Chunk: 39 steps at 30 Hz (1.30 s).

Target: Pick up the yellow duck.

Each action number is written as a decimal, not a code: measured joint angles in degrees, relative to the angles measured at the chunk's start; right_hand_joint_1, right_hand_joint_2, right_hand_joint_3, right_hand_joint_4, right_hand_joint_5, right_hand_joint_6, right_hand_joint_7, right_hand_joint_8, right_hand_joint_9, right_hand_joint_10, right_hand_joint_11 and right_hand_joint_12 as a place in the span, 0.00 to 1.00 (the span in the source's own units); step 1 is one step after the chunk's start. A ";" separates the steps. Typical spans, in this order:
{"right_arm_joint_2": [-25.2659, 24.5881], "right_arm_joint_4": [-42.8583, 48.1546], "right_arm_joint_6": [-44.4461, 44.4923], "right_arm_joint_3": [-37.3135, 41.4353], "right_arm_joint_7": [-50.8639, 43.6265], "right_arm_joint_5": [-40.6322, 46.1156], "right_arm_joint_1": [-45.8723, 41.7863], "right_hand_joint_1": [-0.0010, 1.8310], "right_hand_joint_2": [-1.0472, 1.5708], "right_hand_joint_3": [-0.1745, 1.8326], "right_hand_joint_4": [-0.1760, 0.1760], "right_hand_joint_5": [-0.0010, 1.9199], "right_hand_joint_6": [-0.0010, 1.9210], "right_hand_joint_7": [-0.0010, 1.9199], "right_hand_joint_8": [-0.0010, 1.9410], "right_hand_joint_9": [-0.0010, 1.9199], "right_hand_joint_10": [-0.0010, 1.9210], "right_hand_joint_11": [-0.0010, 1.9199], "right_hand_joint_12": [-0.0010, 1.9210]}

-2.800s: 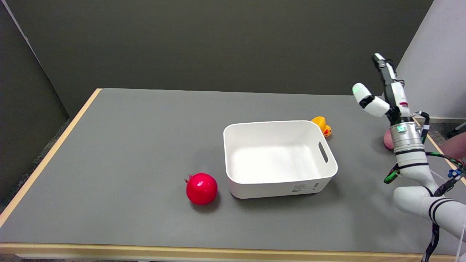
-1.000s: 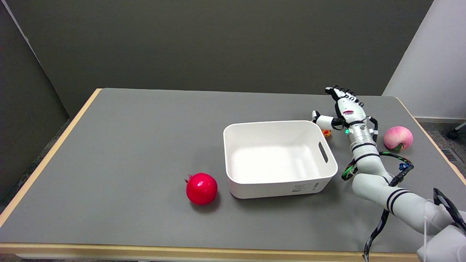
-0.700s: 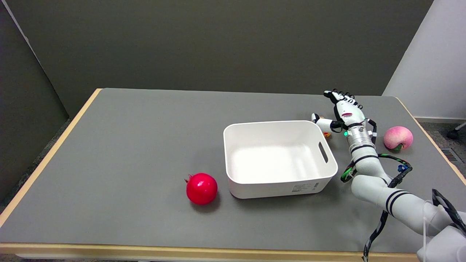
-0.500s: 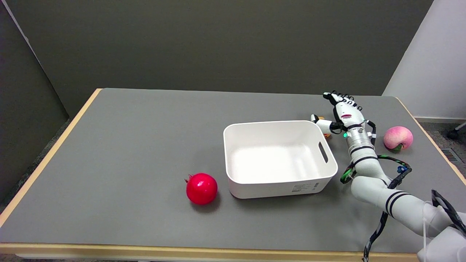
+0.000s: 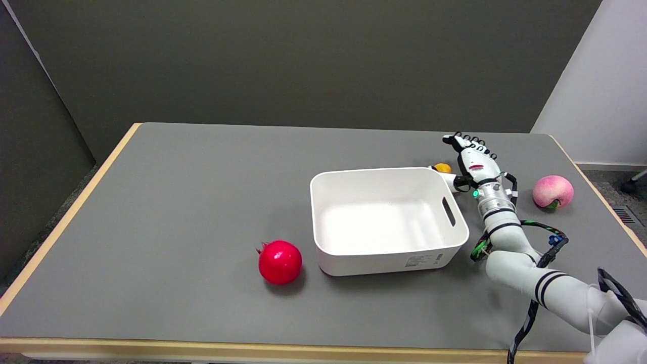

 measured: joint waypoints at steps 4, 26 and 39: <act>-0.05 0.34 0.09 -0.23 0.14 0.11 -0.38 0.38 0.66 0.55 0.54 0.12 0.22 0.12 0.14 0.04 0.30 0.00 0.42; -0.20 -0.45 -0.87 -0.79 0.54 0.91 -0.86 0.48 0.86 0.23 0.55 0.30 0.85 0.36 0.55 0.35 0.67 0.21 0.96; -0.25 -1.92 -0.46 -1.13 -0.08 0.67 -0.39 0.55 0.74 0.46 0.41 0.40 0.80 0.43 1.00 0.49 1.00 0.25 1.00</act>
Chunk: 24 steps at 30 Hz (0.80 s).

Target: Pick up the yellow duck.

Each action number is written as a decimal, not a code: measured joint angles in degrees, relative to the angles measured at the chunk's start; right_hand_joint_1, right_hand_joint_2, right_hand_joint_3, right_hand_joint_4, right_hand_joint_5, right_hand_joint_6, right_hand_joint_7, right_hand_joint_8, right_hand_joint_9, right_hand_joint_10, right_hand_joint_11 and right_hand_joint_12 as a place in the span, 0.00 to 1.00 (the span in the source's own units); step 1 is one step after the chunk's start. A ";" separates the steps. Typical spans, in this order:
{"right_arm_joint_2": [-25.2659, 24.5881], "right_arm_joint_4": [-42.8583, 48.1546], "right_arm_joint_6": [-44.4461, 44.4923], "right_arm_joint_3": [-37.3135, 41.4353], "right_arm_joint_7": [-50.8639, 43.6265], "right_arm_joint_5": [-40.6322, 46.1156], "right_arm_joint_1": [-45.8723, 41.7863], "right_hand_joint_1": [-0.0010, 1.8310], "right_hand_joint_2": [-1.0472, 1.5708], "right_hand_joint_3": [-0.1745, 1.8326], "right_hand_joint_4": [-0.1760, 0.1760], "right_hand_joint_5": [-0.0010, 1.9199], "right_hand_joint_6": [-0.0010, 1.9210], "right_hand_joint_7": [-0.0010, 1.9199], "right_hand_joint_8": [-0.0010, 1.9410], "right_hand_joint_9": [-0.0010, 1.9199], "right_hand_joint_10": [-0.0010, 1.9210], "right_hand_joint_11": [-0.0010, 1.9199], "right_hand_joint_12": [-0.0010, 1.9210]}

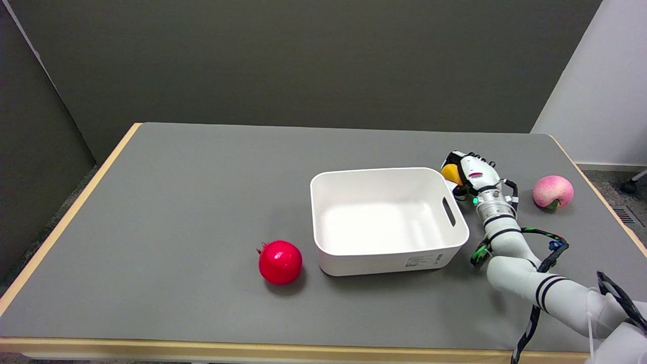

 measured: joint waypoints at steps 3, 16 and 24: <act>-0.05 -0.36 0.38 -0.11 -0.44 -0.06 0.20 0.54 0.73 0.49 0.45 0.40 0.82 0.44 1.00 0.53 1.00 0.29 1.00; 0.24 -0.98 5.07 -0.11 -1.50 -0.54 0.98 0.51 0.72 0.60 0.48 0.38 0.94 0.48 1.00 0.59 1.00 0.44 1.00; 2.51 3.63 12.43 0.18 -1.26 -1.72 1.16 0.50 0.74 0.57 0.47 0.35 0.95 0.45 1.00 0.59 1.00 0.42 1.00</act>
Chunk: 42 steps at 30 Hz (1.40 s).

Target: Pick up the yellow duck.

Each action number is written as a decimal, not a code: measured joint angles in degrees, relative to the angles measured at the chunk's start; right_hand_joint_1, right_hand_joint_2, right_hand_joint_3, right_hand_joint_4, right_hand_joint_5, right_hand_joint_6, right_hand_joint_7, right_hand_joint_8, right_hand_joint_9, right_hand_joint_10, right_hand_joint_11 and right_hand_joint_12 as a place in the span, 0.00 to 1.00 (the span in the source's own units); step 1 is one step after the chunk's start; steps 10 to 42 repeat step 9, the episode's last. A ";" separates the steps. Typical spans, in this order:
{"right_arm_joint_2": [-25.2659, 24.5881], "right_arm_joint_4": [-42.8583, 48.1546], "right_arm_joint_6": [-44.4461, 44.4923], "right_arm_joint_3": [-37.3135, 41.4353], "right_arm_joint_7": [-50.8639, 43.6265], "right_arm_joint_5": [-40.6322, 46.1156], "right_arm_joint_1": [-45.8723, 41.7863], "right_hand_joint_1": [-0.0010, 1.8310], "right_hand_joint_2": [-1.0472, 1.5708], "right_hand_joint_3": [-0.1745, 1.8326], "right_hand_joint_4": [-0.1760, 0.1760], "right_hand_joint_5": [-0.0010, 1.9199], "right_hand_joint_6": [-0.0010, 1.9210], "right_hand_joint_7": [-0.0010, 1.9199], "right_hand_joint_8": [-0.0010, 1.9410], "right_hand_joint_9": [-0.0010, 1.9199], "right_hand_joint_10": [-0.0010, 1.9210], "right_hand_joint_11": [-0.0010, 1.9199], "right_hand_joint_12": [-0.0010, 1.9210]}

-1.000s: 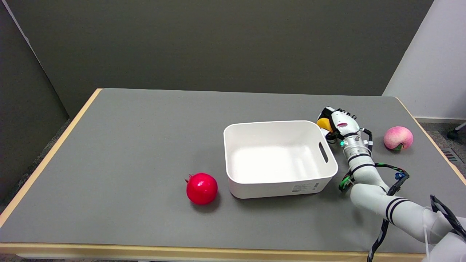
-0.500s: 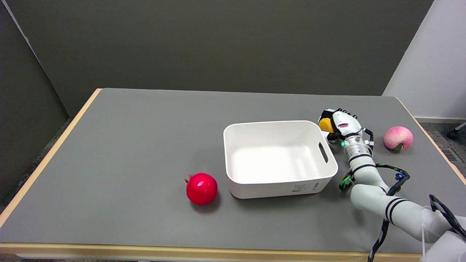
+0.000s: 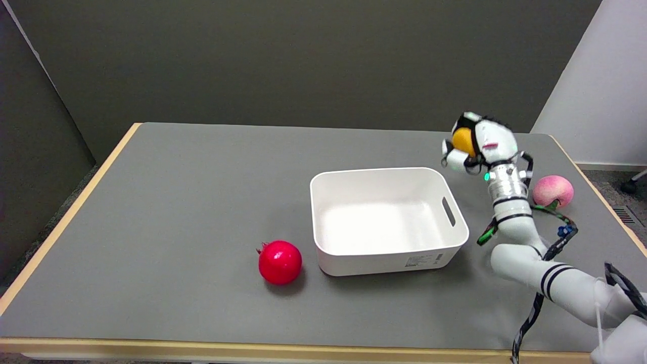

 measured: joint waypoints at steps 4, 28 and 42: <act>1.18 4.33 3.51 -0.10 1.46 -1.28 -0.17 0.49 0.76 0.54 0.48 0.34 0.95 0.44 1.00 0.59 1.00 0.40 1.00; 2.05 9.63 6.53 -0.98 3.47 -3.62 -0.42 0.49 0.76 0.53 0.48 0.33 0.95 0.42 1.00 0.58 1.00 0.39 1.00; 2.05 9.63 6.53 -0.98 3.47 -3.62 -0.42 0.49 0.76 0.53 0.48 0.33 0.95 0.42 1.00 0.58 1.00 0.39 1.00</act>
